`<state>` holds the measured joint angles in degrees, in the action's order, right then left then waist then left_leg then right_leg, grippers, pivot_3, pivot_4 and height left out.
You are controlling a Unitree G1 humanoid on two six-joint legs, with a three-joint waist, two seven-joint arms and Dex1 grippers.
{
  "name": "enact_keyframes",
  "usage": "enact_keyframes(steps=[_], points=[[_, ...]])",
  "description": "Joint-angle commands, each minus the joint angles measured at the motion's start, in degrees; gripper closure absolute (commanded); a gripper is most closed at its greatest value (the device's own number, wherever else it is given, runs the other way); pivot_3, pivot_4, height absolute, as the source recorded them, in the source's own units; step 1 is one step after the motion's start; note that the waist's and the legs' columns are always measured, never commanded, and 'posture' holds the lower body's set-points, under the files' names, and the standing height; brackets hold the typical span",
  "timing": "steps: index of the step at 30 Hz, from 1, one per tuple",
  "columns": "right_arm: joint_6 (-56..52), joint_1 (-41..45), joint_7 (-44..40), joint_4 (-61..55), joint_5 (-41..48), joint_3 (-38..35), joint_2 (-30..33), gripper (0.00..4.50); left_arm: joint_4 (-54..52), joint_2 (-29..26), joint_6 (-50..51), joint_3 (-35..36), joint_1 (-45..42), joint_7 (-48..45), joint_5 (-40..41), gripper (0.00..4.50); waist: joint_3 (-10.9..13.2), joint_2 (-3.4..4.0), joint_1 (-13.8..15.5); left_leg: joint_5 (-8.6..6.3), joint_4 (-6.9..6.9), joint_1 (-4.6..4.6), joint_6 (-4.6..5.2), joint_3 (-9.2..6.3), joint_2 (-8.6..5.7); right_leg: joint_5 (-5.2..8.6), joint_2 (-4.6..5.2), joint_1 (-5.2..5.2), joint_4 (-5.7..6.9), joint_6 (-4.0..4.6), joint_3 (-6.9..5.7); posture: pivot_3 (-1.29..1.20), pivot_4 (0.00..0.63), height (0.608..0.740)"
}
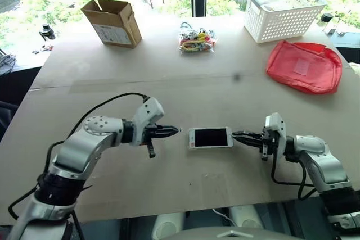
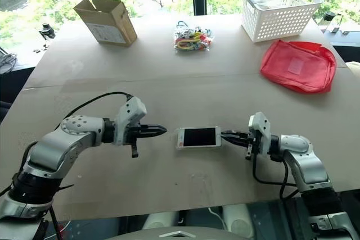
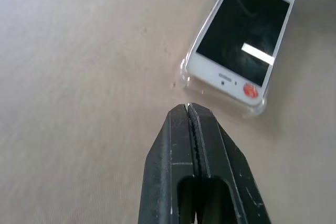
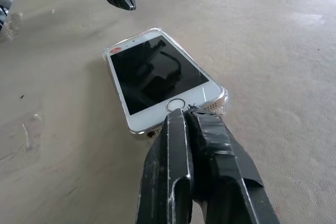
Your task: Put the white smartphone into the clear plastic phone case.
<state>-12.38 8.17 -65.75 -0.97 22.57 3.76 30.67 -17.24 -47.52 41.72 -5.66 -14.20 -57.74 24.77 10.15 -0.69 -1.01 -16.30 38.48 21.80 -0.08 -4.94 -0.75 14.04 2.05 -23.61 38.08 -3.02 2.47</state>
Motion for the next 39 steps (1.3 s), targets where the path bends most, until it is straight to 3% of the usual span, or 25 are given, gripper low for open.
enact_keyframes(steps=[1, 9, 17, 23, 32, 36, 39], points=[[-0.62, 0.01, -0.05, -2.34, 0.23, 1.24, 0.00, 4.37, -1.14, 0.58, -1.18, -1.13, -0.27, -0.18, -0.40, 4.50, 0.00, 0.00, 0.13, 0.00, 0.00, 0.00, 0.00, -0.01, 0.00, 0.00, 0.00, 0.00, 0.00, 0.00, -0.01, 0.00, 0.150, 0.740], [-1.07, 0.26, 0.64, -2.85, -0.07, 2.50, -0.08, 4.37, -1.17, 5.65, -0.82, -7.04, -2.06, 1.42, -2.15, 4.50, 0.00, 0.00, 0.07, 0.00, 0.01, 0.01, 0.00, 0.00, -0.02, 0.00, -0.01, 0.00, 0.01, 0.00, -0.01, 0.00, 0.150, 0.740], [-1.63, 1.04, 2.01, -3.91, -1.56, 5.58, -1.97, 4.37, -0.38, 5.20, -1.98, -8.62, -1.43, 0.91, -3.95, 4.50, -0.04, 0.01, -0.31, 0.00, 0.00, -0.07, 0.00, 0.02, 0.00, 0.00, -0.04, 0.02, 0.05, 0.00, 0.03, 0.00, 0.150, 0.740], [-1.23, 1.38, 2.02, -3.07, -2.14, 5.38, -1.48, 4.37, -1.57, 3.74, -1.12, -3.10, -2.95, 1.41, -1.94, 4.50, -0.04, 0.01, -1.42, 0.00, 0.00, -0.08, 0.00, 0.01, 0.02, 0.00, -0.07, 0.00, 0.12, 0.01, 0.03, 0.00, 0.150, 0.740], [-0.73, 1.86, 1.80, -2.35, -2.44, 5.12, -0.53, 4.37, -0.79, -2.36, -1.80, -2.80, -0.68, 0.20, -4.33, 4.50, -0.03, 0.01, -1.18, 0.00, -0.01, -0.04, 0.00, -0.01, 0.00, 0.00, -0.03, -0.01, 0.09, 0.00, 0.02, 0.00, 0.150, 0.740], [-0.72, 2.23, 1.92, -2.19, -2.60, 5.43, -0.80, 4.37, 1.65, -0.79, -3.69, -5.87, -1.67, 0.60, -6.89, 4.50, -0.03, 0.01, -0.95, 0.00, 0.00, -0.04, 0.00, -0.01, -0.02, 0.00, -0.02, 0.00, 0.10, 0.00, 0.01, 0.00, 0.150, 0.740], [-0.88, 2.50, 1.99, -2.26, -2.68, 5.69, -1.08, 4.37, 3.09, 3.53, -4.07, -8.03, -2.83, 1.62, -7.19, 4.50, -0.05, 0.05, -0.61, 0.00, 0.01, -0.05, 0.00, -0.01, -0.04, 0.00, 0.00, 0.02, 0.10, 0.00, 0.01, 0.00, 0.150, 0.740]])
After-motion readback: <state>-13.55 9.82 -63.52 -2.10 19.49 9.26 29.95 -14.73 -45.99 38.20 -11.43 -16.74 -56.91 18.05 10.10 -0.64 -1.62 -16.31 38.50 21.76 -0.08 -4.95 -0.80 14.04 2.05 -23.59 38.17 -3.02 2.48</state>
